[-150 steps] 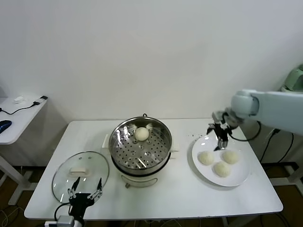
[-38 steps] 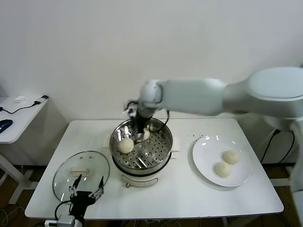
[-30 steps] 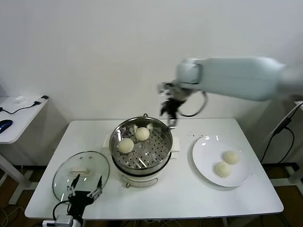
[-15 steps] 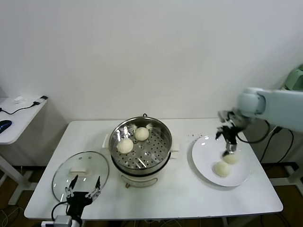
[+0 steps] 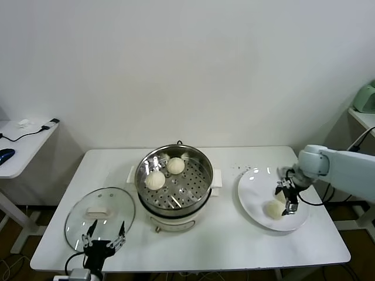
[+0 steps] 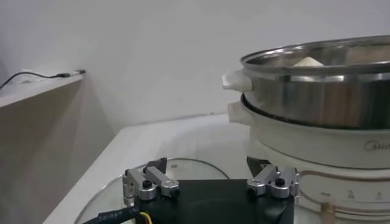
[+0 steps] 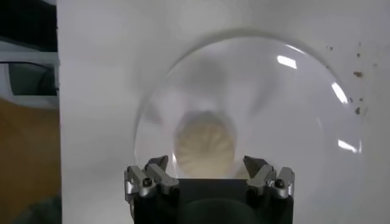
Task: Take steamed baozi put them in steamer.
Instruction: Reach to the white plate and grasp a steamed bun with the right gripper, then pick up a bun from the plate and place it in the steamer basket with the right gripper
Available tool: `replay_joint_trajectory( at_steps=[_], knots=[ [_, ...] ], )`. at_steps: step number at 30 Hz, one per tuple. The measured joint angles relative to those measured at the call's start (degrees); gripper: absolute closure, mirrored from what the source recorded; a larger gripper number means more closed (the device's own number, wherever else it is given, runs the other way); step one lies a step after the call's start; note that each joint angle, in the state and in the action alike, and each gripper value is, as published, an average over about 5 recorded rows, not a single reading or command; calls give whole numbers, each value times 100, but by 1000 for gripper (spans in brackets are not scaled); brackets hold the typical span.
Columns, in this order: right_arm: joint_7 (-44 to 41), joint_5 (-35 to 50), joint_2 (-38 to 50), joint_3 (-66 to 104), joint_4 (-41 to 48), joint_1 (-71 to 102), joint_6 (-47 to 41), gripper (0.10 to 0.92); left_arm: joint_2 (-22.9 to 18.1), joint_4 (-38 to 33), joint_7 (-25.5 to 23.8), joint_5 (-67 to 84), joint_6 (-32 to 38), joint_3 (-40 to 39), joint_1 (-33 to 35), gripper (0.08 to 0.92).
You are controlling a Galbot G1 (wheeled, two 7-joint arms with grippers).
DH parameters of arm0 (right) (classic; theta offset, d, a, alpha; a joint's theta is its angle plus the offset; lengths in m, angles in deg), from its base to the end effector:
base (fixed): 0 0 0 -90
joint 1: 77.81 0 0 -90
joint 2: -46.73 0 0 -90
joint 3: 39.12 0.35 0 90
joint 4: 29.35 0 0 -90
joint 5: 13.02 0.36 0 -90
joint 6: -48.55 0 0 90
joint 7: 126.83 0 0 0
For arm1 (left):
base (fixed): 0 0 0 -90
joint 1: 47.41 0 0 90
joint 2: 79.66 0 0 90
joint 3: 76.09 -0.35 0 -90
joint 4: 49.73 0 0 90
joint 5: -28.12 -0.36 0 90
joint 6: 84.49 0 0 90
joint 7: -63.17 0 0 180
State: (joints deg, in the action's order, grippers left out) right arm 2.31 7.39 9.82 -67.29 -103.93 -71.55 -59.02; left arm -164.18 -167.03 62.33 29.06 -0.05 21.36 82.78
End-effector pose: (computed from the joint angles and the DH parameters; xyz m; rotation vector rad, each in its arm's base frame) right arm 0.4914 -0.1727 -0.2187 1.1828 -1.2989 1.2089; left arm 0.1261 0.0589 -0.3423 0.0698 -2.8193 -0.1860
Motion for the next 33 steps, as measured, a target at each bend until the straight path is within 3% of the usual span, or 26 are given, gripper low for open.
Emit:
replay_joint_trajectory(
  at_steps=[6,14,24,33],
  knots=[
    [85,-162,-112,368,226,463,-31,226,-11,35,4,-7,-1,4,-21,177],
    [79,-239,-131,553,261,648,-32,388,-17,46,9,-19,-12,0,-29,177],
    [-253,-23,-347,-23,155,-517,239,397,-5,-55,6,-19,-39,-32,2,177],
    [-631,242,-1347,-306,80,-2197,1210,397,54,-102,3,-11,-35,-91,-10,177]
  ],
)
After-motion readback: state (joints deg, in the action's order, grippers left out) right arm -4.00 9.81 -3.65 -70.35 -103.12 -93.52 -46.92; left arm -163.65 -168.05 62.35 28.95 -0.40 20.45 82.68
